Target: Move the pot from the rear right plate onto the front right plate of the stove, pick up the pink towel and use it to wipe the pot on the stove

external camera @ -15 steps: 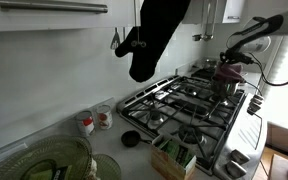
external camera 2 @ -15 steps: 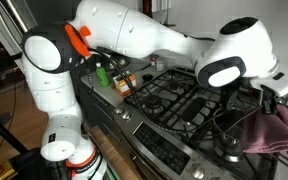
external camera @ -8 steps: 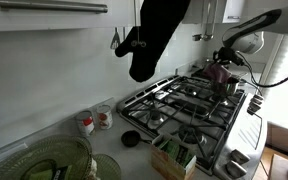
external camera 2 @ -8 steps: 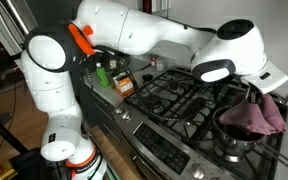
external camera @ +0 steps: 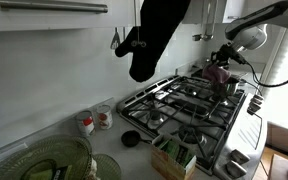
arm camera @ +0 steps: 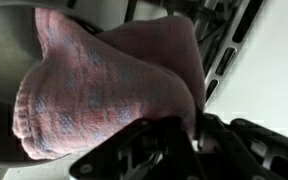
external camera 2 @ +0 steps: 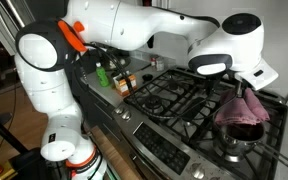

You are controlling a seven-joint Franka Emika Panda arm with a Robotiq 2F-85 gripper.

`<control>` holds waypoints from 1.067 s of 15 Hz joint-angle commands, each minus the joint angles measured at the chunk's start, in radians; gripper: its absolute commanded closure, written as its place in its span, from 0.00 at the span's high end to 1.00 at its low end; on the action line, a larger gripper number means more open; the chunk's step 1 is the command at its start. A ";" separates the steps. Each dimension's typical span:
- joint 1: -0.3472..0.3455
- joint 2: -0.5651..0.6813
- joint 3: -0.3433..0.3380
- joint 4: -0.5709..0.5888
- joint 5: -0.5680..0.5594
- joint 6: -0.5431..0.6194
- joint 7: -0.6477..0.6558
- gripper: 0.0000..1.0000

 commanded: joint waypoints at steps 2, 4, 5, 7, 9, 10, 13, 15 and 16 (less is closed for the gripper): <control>-0.001 -0.056 -0.030 -0.005 -0.057 -0.181 -0.065 0.04; -0.001 -0.072 -0.043 0.003 -0.100 -0.238 -0.096 0.04; -0.002 -0.080 -0.050 0.008 -0.124 -0.263 -0.111 0.04; 0.001 -0.090 -0.065 0.013 -0.215 -0.265 -0.126 0.04; 0.002 -0.098 -0.076 0.014 -0.319 -0.253 -0.120 0.04; 0.003 -0.100 -0.081 0.014 -0.370 -0.237 -0.111 0.04; 0.004 -0.091 -0.092 0.013 -0.503 -0.162 -0.071 0.04; 0.005 -0.077 -0.100 0.007 -0.594 -0.068 -0.015 0.04; 0.006 -0.071 -0.101 0.003 -0.617 -0.026 0.013 0.04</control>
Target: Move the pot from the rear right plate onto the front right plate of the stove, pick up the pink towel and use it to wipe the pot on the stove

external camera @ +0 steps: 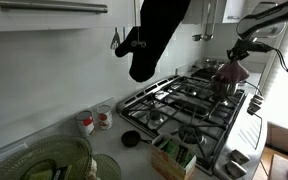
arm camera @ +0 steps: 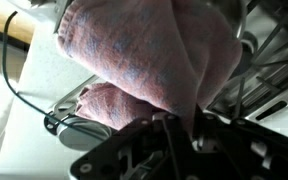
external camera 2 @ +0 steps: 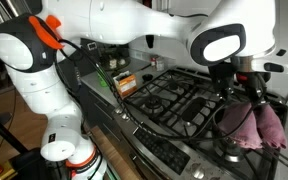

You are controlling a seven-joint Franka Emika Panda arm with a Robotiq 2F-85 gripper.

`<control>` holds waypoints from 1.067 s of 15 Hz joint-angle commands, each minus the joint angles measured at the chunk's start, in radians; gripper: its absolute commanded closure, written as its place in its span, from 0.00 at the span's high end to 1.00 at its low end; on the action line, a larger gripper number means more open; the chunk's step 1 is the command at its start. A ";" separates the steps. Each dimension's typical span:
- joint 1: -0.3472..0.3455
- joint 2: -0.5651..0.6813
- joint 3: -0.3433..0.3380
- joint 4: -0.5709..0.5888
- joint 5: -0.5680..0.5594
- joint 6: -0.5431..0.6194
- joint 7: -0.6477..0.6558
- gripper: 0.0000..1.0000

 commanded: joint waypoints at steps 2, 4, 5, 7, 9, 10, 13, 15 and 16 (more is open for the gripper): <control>0.008 0.030 -0.016 -0.028 -0.130 0.201 0.138 0.04; 0.011 0.056 -0.018 -0.033 -0.134 0.285 0.194 0.04; 0.014 0.071 -0.018 -0.037 -0.122 0.329 0.227 0.04; 0.020 0.098 -0.015 -0.046 -0.087 0.390 0.274 0.04; 0.028 0.120 -0.006 -0.054 -0.034 0.420 0.300 0.04; 0.029 0.126 0.007 -0.057 0.017 0.416 0.296 0.04; 0.028 0.135 0.050 -0.061 0.181 0.398 0.261 0.04; 0.029 0.131 0.075 -0.074 0.268 0.379 0.242 0.04; 0.027 0.129 0.088 -0.077 0.312 0.376 0.224 0.04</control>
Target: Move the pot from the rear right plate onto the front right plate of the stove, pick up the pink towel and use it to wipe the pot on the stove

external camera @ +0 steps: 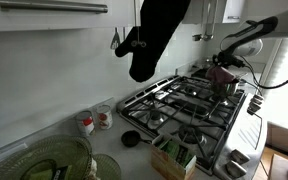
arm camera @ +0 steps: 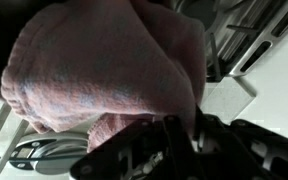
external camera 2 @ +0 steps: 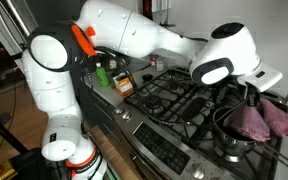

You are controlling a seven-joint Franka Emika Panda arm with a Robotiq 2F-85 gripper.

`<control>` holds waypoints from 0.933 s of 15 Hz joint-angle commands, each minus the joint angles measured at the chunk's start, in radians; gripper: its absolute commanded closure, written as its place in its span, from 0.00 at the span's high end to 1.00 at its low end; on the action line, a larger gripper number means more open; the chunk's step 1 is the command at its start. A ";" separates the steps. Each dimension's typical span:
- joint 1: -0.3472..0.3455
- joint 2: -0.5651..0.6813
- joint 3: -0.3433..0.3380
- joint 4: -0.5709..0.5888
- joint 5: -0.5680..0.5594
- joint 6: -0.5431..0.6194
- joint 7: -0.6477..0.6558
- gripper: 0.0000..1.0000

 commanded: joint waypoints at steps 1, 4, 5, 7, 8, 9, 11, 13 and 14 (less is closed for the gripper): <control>-0.003 -0.018 0.035 -0.021 0.153 -0.038 -0.059 0.04; -0.004 -0.037 0.025 -0.005 0.166 -0.138 -0.051 0.04; -0.007 -0.051 0.022 0.000 0.168 -0.185 -0.062 0.04; -0.010 -0.073 0.012 0.009 0.152 -0.281 -0.086 0.04; -0.010 -0.087 0.008 0.014 0.149 -0.331 -0.105 0.04; -0.013 -0.095 0.004 0.023 0.155 -0.376 -0.128 0.04; -0.014 -0.112 -0.009 0.041 0.142 -0.458 -0.156 0.04; -0.016 -0.121 -0.024 0.057 0.110 -0.512 -0.172 0.04; -0.017 -0.126 -0.031 0.065 0.096 -0.536 -0.182 0.04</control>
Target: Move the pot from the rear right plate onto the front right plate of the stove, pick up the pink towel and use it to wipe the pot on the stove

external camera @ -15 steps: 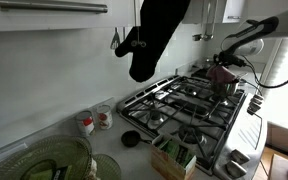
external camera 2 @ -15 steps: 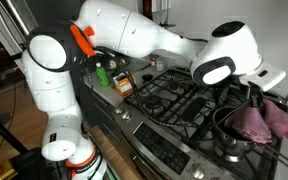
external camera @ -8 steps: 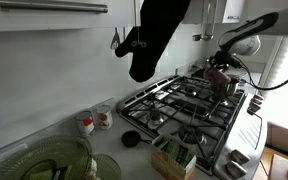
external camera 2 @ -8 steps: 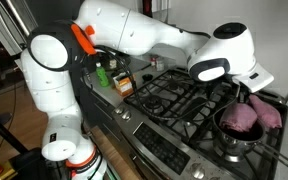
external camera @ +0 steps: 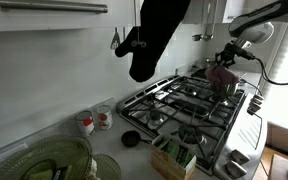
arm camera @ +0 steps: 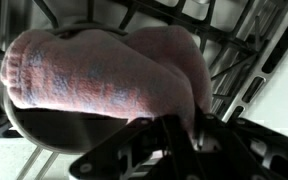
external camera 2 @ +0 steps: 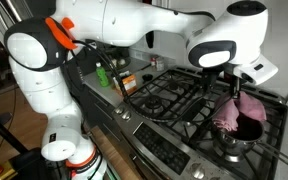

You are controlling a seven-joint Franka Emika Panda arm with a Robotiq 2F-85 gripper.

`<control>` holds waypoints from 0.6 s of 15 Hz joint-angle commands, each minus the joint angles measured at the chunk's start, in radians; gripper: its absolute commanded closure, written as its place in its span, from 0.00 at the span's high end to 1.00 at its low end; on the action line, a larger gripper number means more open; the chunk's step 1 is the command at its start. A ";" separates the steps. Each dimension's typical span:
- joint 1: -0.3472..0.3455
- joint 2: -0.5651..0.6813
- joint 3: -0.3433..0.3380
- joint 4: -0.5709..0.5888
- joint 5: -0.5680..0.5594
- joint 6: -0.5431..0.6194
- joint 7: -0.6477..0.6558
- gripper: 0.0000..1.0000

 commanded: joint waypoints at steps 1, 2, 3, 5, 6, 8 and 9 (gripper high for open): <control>-0.008 -0.023 -0.027 0.022 -0.054 -0.103 -0.042 0.04; -0.009 -0.026 -0.034 0.028 -0.086 -0.122 -0.047 0.04; -0.008 -0.029 -0.041 0.026 -0.142 -0.126 -0.042 0.04; -0.007 -0.026 -0.055 0.032 -0.260 -0.120 -0.019 0.04; -0.006 -0.023 -0.061 0.032 -0.318 -0.108 -0.005 0.04; -0.005 -0.011 -0.073 0.033 -0.429 -0.072 0.038 0.04; -0.005 -0.005 -0.078 0.032 -0.478 -0.045 0.069 0.04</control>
